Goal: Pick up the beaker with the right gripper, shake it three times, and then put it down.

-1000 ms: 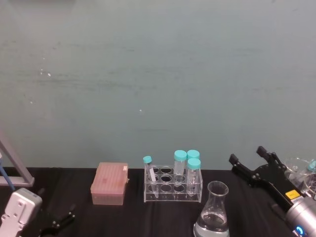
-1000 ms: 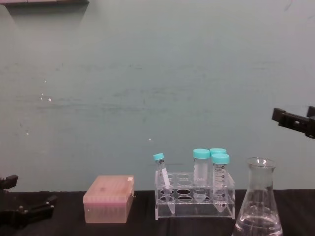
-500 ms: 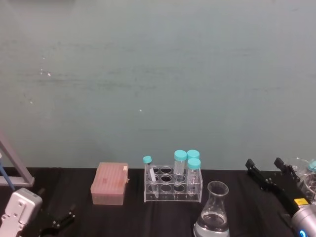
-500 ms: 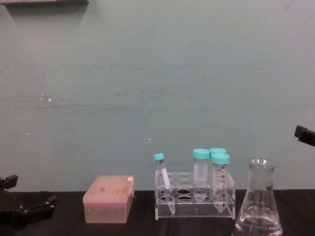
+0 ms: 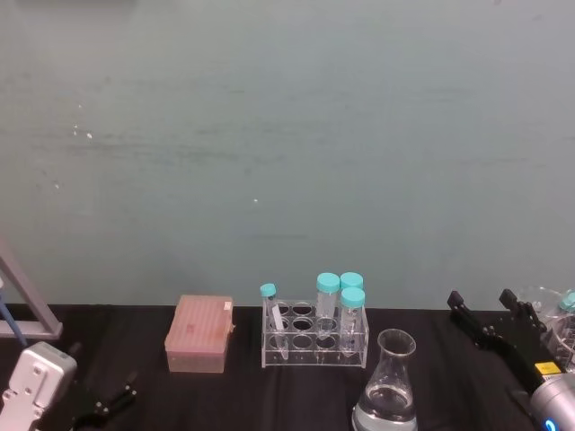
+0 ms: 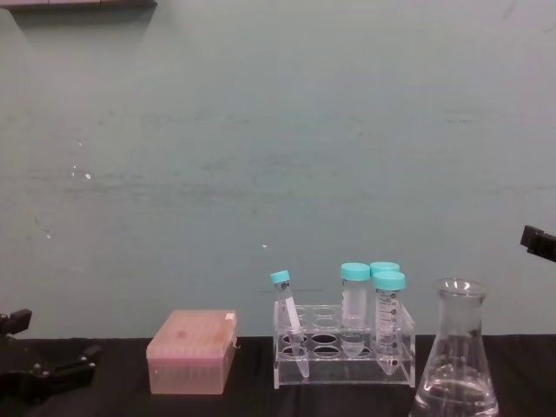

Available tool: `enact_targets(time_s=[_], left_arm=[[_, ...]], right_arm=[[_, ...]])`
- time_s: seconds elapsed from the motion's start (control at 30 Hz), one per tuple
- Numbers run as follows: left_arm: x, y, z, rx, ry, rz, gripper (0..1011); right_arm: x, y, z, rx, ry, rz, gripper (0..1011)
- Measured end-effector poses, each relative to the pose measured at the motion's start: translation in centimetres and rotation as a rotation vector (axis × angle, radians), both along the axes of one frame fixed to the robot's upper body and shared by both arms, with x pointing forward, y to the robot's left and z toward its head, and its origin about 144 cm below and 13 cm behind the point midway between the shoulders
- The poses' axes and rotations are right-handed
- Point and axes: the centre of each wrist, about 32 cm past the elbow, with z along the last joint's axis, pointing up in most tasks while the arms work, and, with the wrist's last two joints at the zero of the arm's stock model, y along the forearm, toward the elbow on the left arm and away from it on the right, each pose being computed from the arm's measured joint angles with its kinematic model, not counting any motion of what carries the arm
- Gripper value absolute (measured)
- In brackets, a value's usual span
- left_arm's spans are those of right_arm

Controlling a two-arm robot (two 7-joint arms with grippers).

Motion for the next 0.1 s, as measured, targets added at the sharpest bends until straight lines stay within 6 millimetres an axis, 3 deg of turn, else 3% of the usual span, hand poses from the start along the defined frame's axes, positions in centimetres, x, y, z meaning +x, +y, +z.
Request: enact_targets(time_s=[0.1], left_arm=[[0.00,0.00,0.00,0.000,0.000,0.000,1000]], right_arm=[[0.00,0.00,0.01,0.000,-0.002,0.001,1000]])
